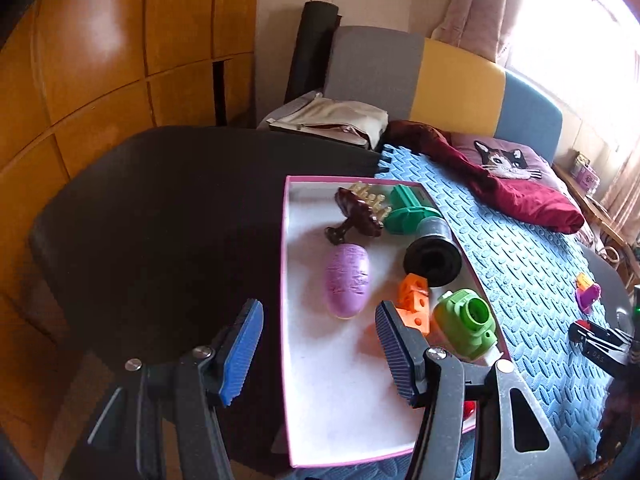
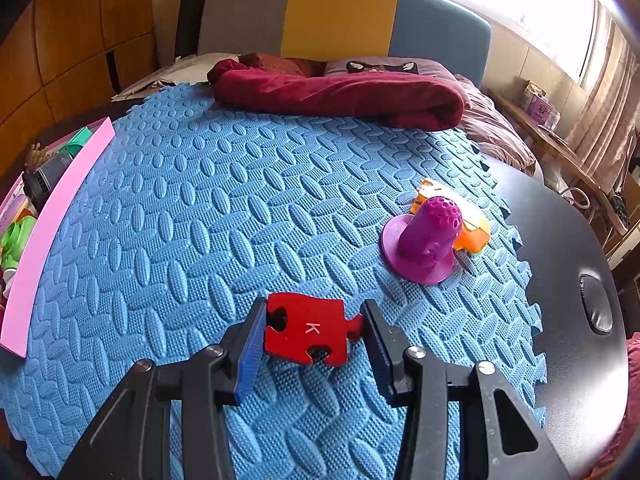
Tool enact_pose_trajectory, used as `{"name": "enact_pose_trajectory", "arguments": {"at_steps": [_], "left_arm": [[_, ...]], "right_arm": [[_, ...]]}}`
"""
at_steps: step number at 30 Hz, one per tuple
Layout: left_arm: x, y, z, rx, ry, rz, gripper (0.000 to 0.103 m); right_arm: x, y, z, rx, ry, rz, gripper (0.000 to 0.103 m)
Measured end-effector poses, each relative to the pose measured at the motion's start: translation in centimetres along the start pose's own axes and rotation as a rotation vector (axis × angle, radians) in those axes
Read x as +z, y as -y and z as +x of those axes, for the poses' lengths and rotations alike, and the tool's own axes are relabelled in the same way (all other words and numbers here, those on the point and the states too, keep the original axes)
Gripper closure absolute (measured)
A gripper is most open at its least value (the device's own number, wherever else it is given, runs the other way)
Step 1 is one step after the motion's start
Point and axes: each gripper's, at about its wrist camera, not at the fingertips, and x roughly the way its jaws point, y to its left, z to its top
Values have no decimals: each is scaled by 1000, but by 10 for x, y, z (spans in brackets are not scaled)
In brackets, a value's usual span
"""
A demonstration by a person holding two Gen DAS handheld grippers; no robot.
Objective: Organize rigid objects
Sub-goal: 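Carry the red puzzle piece into the tray with the right tool and release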
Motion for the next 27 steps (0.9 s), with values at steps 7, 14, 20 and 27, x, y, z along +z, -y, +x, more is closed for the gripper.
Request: {"name": "enact_pose_trajectory", "arguments": {"at_steps": [7,14,20,27], "left_arm": [[-7,-26,-1,29,-9,-56,44],[-17,-59,1,85,-23,-142,44],[-27,-84,-1,123,-31,-197,44],[-33,-101,-1,131,-37,-228,44]], "right_arm": [[-1,-3,-3,85,-42,60,57],[18,-59,-35,243,31,3,57],[37,-162,-78,480,126,-203,57],[39,-272,-81,608,89,-413,57]]}}
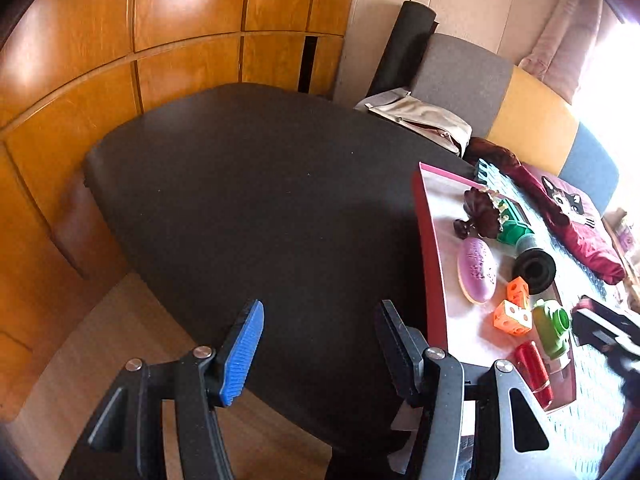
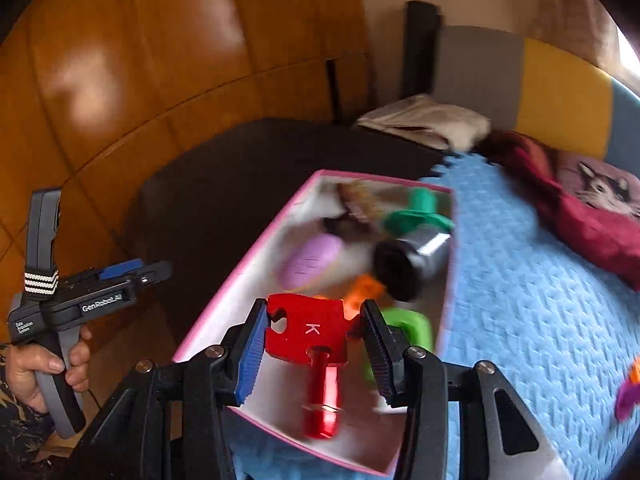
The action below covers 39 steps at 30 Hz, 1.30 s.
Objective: Organize rigid objects
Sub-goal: 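Carry the red puzzle piece into the tray with the right tool and release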
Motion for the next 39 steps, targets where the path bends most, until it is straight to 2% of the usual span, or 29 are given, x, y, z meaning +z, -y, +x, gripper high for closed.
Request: {"name": "enact_pose_trajectory", "arguments": {"at_steps": [5,7,10,19,25,32,39], "left_arm": [[-2,2,5,-12,-15,5,44],[-3,4,6,-14,-16,11,44],[-3,5,8,-16,-21,15,44],[-2,8,6,-10,-12,20,44],[-2,13,-2,-5,10,40,44],[-2,26,-18,-7,58,94,44],[-4,41,-27,-28,67,136,44]], "right_arm": [[-1,-17,62,-21,-109,-37,56],[-2,-23,67,-45,-69,-74,56],[0,-21,71,-34,-65,-56,56],[2,-6,66,7,-68,6,53],[-2,-4,60,-4,-63,30,53],[-5,1,34,-33,-2,60,53],[-7,12,12,-77,40,74,53]]}}
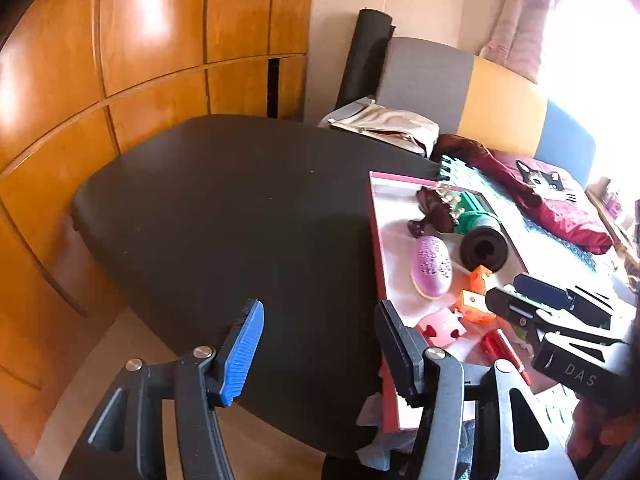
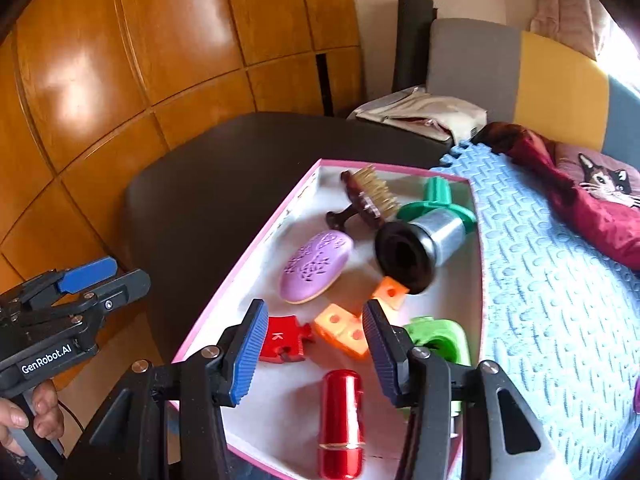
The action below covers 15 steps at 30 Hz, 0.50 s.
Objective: Organize rigid objects
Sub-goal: 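Carry the red puzzle piece into the tray with the right tool and release, then move both tools back over the mat toward the purple suction toy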
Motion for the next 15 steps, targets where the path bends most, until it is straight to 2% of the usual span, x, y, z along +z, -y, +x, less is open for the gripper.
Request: {"name": "enact_pose_trajectory", "arguments": {"at_steps": [9,15], "left_arm": [[3,23,-6,-30,8,58,44],[6,45,-9,-58,20,112,44]], "right_arm": [[1,39,-37,-66,77,68,53],[-2,82,-63,-169,110,121,53]]}}
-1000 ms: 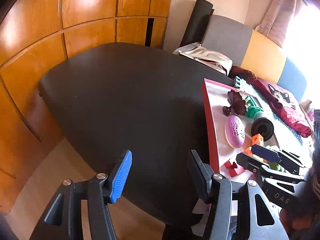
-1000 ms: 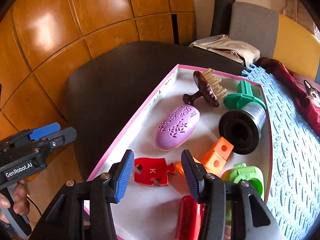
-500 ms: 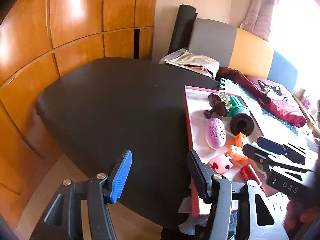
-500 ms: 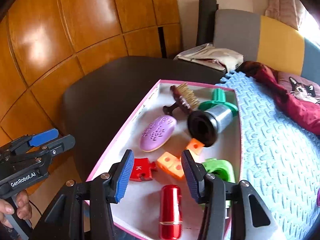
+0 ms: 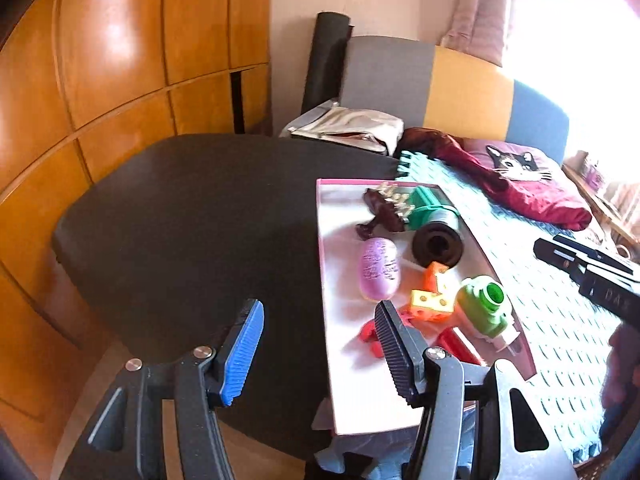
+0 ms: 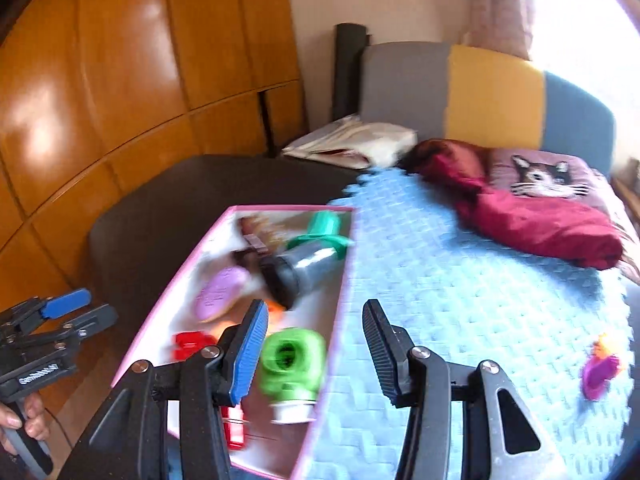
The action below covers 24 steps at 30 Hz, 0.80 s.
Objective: Organize rigid objects
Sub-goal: 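Move both tools back over the mat toward the purple suction toy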
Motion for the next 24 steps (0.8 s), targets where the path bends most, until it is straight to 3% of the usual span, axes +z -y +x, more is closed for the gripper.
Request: {"name": "enact_pose_trajectory", "arguments": {"at_steps": [13,18,21,22,24], "left_arm": [[9,58,0,-78,3,136,44],[15,87,0,-103,13,209,44],[19,108,1,-118,11,250,44],[20,116,3,-127,5,266,44],[21,129,6,-145,-1,293,44]], "right_arm": [[-7,136,-49,-277,64,170,53],[-23,198,-64,-457,95,263,53],[-47,237,-72,-563,109,374,53],[-53,251,-71,-596,73,445,53],[-61,277,-79,-567,78,602,51]]}}
